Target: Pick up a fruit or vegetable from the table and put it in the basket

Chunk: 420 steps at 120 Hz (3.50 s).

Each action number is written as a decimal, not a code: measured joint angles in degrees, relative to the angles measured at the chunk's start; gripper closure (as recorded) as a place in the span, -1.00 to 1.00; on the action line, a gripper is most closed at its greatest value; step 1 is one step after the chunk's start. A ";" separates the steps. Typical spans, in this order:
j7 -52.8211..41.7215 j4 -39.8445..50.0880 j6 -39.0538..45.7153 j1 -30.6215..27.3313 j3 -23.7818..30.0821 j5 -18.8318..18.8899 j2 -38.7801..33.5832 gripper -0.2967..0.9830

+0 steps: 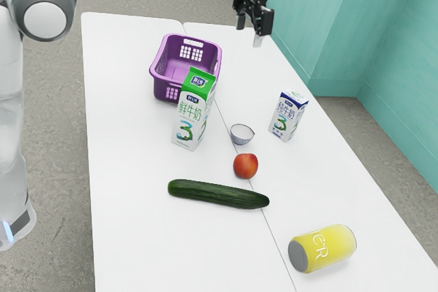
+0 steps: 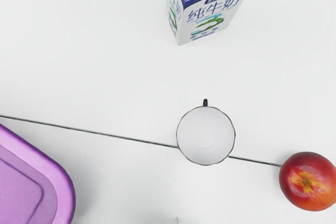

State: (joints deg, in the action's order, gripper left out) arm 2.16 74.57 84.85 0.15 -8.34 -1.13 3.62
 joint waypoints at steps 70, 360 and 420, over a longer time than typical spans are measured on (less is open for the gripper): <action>0.01 -11.82 -5.56 -0.13 9.18 0.04 3.48 -0.54; -2.70 28.39 23.24 6.97 10.28 -1.20 6.33 -0.54; -2.77 28.15 23.54 6.53 10.21 -1.15 8.60 -0.22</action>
State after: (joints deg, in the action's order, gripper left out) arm -0.61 102.73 108.39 6.68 1.86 -2.28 12.21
